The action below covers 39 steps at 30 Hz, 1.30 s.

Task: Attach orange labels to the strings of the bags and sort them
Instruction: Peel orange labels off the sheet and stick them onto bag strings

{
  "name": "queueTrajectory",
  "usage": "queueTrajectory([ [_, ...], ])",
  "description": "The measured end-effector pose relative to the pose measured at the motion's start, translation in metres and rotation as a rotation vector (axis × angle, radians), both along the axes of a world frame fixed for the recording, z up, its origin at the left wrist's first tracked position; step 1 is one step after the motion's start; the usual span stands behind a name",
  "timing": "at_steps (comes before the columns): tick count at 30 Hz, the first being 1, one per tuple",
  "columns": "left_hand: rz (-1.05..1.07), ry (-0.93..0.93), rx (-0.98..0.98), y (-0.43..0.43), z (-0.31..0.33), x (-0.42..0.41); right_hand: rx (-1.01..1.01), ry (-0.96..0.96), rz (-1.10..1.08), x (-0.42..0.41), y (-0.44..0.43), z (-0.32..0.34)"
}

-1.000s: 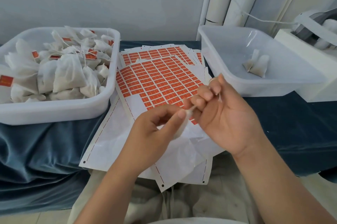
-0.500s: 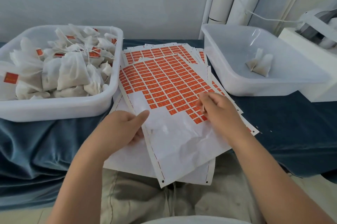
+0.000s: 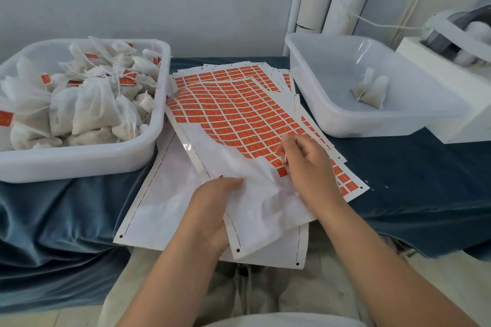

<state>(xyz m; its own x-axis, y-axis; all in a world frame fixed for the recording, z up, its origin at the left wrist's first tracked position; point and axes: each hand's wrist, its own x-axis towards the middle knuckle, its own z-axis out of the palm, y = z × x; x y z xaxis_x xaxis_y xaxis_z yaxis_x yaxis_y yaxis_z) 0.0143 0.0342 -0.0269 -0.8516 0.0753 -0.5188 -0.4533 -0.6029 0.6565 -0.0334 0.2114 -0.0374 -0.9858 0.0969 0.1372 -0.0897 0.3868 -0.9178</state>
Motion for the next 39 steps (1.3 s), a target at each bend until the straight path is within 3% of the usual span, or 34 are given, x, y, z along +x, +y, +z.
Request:
queueTrajectory([
  [2,0.039,0.008,0.013,0.0,-0.004,-0.001,0.09,0.041,0.049,0.0,0.005,0.009],
  [7,0.064,0.117,0.086,0.004,-0.011,-0.003,0.544,0.0,0.164,0.002,0.023,0.031],
  [9,0.066,0.156,0.137,0.002,-0.014,-0.003,0.619,-0.033,0.202,0.006,0.024,0.034],
  [12,-0.021,0.217,0.052,-0.001,-0.018,-0.005,0.7,-0.02,0.254,0.01,0.021,0.037],
  [18,0.019,0.346,-0.153,0.007,-0.024,-0.006,0.718,0.045,0.233,0.014,0.022,0.045],
  [27,0.061,0.399,-0.16,0.011,-0.03,-0.006,0.893,0.06,0.302,0.021,0.007,0.048],
  [36,0.072,0.399,-0.212,0.011,-0.035,-0.006,0.881,0.136,0.26,0.019,0.007,0.041],
  [39,0.087,0.385,-0.212,0.011,-0.037,-0.008,0.795,0.103,0.245,0.014,0.017,0.045],
])
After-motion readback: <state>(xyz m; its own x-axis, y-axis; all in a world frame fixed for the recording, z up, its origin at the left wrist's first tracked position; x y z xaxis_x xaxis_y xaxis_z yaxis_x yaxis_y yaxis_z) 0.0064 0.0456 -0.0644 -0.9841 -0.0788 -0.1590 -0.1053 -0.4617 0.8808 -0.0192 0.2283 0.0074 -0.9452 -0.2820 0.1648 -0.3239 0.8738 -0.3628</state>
